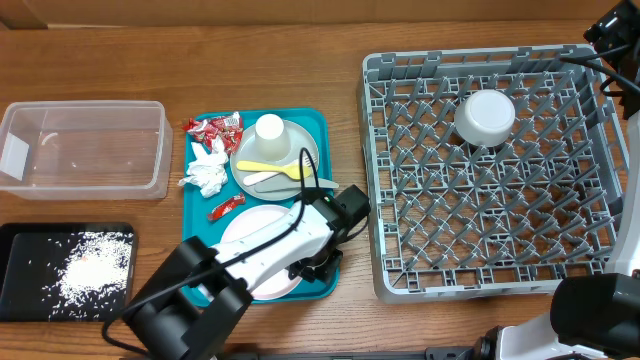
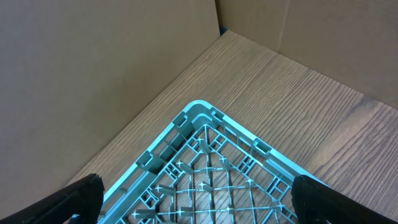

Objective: Sort waste into correct bins and load items into the dishwasher rack
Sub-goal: 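Grasp the white plate rim with the left gripper, then lift the plate with the left gripper and carry it over the black tray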

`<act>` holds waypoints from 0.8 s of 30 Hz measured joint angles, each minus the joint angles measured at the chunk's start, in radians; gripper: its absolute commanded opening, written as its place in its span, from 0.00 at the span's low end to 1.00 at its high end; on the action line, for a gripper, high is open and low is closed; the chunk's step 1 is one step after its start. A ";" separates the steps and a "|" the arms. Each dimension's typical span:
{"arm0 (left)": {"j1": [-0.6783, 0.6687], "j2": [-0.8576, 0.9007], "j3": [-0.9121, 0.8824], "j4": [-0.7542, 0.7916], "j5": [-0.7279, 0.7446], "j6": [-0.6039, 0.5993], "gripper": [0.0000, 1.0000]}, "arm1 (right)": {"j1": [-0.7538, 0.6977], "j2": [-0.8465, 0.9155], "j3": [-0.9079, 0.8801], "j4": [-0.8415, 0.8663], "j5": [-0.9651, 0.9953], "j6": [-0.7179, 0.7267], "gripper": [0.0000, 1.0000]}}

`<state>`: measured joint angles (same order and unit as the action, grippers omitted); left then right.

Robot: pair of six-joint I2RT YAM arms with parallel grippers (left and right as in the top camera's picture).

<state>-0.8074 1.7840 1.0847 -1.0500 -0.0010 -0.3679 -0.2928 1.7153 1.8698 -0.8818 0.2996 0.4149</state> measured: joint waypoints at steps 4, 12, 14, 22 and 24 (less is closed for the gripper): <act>0.027 -0.071 0.034 -0.051 0.003 -0.008 0.04 | 0.000 0.000 0.000 0.000 0.000 0.000 1.00; 0.094 -0.245 0.115 -0.129 0.016 -0.034 0.04 | 0.000 0.000 0.000 0.000 0.000 0.000 1.00; 0.118 -0.273 0.120 -0.158 0.016 -0.046 0.04 | 0.000 0.000 0.000 0.000 0.000 0.000 1.00; 0.239 -0.348 0.163 -0.258 0.015 -0.065 0.04 | 0.000 0.000 0.000 0.000 0.000 0.000 1.00; 0.281 -0.373 0.180 -0.281 0.015 -0.071 0.04 | 0.000 0.000 0.000 0.000 0.000 0.000 1.00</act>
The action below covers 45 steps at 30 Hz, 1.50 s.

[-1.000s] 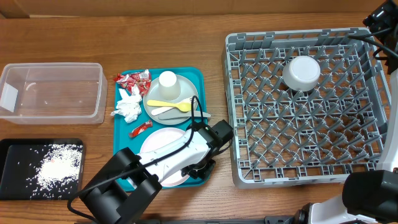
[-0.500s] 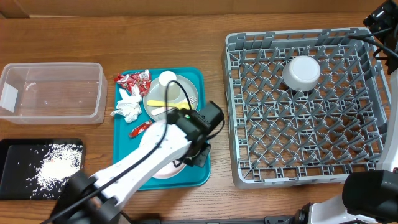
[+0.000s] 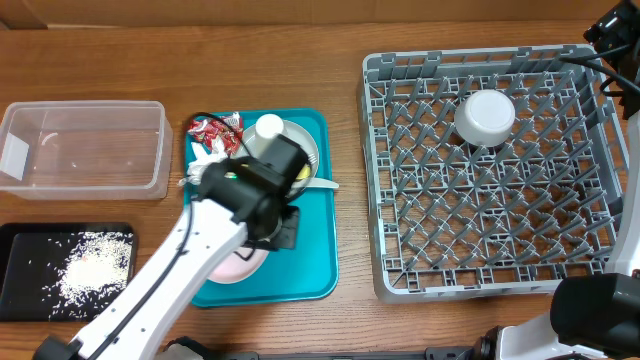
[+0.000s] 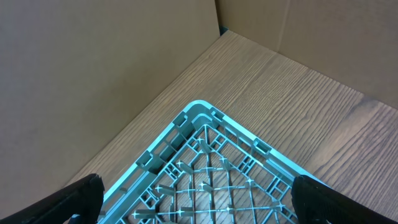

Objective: Sort waste into correct bins and load items into the dishwasher rack
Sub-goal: 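Lift the plate with the left gripper and carry it over the black tray, then tilt the plate to slide the brown cube onto the black tray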

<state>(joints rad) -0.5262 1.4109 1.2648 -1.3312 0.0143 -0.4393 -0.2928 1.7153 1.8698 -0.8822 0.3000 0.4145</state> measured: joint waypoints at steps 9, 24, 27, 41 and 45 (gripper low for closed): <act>0.212 -0.053 0.029 -0.075 0.000 0.000 0.04 | 0.000 0.000 0.000 0.000 -0.001 0.000 1.00; 0.620 -0.120 0.077 -0.061 0.074 0.120 0.04 | 0.000 0.000 0.000 0.000 0.000 0.000 1.00; 0.758 -0.121 0.078 -0.027 0.142 0.172 0.04 | 0.000 0.000 0.000 0.000 -0.001 0.001 1.00; 1.161 -0.121 0.078 0.058 0.389 0.286 0.04 | 0.000 0.000 0.000 -0.001 0.000 0.000 1.00; 1.206 -0.121 0.078 0.086 0.455 0.290 0.04 | 0.000 0.000 0.000 0.000 0.000 0.001 1.00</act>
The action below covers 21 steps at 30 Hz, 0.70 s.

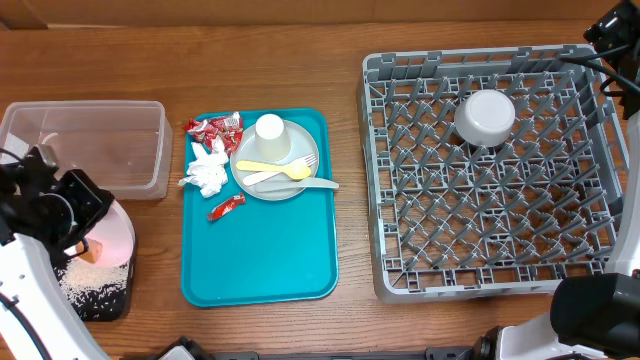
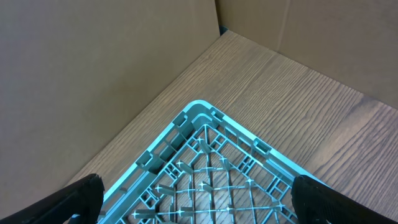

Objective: Sort waste into correct bins and load items into the dishwasher rack
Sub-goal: 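Tilt the plate to slide the brown cube onto the black tray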

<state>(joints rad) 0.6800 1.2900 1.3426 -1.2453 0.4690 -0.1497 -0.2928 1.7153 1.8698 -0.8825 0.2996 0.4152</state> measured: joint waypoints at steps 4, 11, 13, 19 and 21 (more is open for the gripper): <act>0.054 0.000 0.000 0.009 0.075 0.005 0.04 | 0.000 0.000 0.000 0.000 0.000 0.000 1.00; 0.143 0.000 0.000 -0.003 0.147 0.048 0.04 | 0.000 0.000 0.000 0.000 0.000 0.000 1.00; 0.171 0.000 0.000 -0.004 0.186 0.066 0.04 | 0.000 0.000 0.000 0.000 0.000 0.000 1.00; 0.224 0.000 -0.004 -0.012 0.263 0.109 0.04 | 0.000 0.000 0.000 0.001 0.000 0.000 1.00; 0.240 0.000 -0.017 -0.003 0.288 0.117 0.04 | 0.000 0.000 0.000 0.000 0.000 0.000 1.00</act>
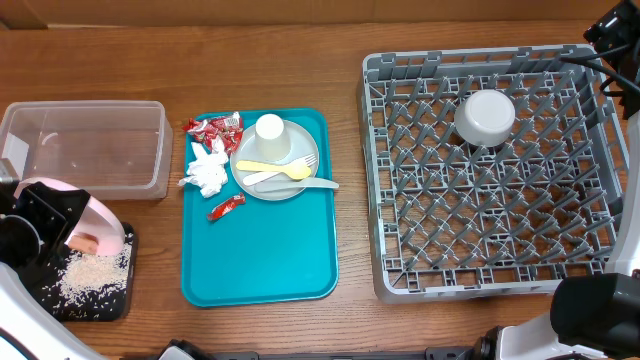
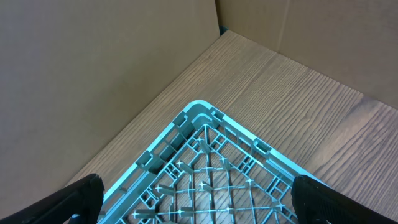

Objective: Sort waste into correct bins and load items into the dishwasher rack
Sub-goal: 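Tilt the plate to slide the brown cube onto the black tray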

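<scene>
My left gripper (image 1: 62,232) is shut on the rim of a pink plate (image 1: 103,222), held steeply tilted over the black bin (image 1: 25,285), where white rice (image 1: 90,272) lies. On the teal tray (image 1: 265,255) stand a grey plate (image 1: 262,180) with a white cup (image 1: 270,133), a yellow spoon (image 1: 272,168) and a fork (image 1: 318,184). Red wrappers (image 1: 212,127) and a crumpled tissue (image 1: 207,170) lie at its left. My right gripper (image 2: 199,193) is open above the far corner of the dishwasher rack (image 2: 199,124).
A clear plastic bin (image 1: 85,145) stands behind the black bin at the left. The grey rack (image 1: 375,190) fills the right side and holds an upturned white bowl (image 1: 485,117). The right arm (image 1: 615,25) hangs at the rack's far right corner.
The pink plate is tipped more steeply over the black bin, and my left gripper sits slightly lower and further left. The right arm has not moved.
My left gripper was at the pink plate on the front of the teal tray. Then it held the plate lifted above the tray's left part. Later the plate was over the black bin, and now it is tilted there above the rice.
</scene>
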`<act>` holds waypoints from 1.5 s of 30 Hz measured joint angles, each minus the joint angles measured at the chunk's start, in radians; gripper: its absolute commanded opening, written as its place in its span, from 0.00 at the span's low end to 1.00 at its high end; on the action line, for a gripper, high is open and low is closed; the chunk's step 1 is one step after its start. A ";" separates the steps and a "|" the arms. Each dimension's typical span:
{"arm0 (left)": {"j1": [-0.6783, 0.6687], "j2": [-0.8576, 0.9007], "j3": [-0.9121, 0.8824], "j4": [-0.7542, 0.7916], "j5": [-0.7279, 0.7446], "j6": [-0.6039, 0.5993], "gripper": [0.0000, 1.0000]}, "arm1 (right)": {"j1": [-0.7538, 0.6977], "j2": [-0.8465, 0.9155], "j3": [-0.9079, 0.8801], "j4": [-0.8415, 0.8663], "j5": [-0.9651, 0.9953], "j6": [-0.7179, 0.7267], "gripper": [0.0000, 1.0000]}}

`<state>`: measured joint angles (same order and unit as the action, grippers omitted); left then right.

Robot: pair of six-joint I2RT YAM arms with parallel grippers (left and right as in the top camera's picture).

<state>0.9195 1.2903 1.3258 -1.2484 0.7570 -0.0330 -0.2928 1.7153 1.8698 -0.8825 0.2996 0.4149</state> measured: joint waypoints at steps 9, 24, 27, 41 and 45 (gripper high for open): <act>0.117 0.013 -0.057 0.023 0.083 0.029 0.04 | 0.000 0.000 0.000 0.000 0.000 0.000 1.00; 0.170 0.017 -0.058 -0.007 0.239 0.096 0.04 | 0.000 0.000 0.000 0.000 0.000 0.000 1.00; 0.196 0.017 -0.058 -0.024 0.237 0.096 0.04 | 0.000 0.000 0.000 0.000 0.000 0.000 1.00; 0.225 0.017 -0.058 -0.023 0.193 0.092 0.04 | 0.000 0.000 0.000 0.000 0.000 0.000 1.00; 0.182 0.016 -0.058 -0.023 0.193 0.093 0.04 | 0.000 0.000 0.000 0.000 0.000 0.000 1.00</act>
<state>1.1015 1.3060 1.2682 -1.2709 0.9501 0.0597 -0.2928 1.7153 1.8698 -0.8825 0.2996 0.4149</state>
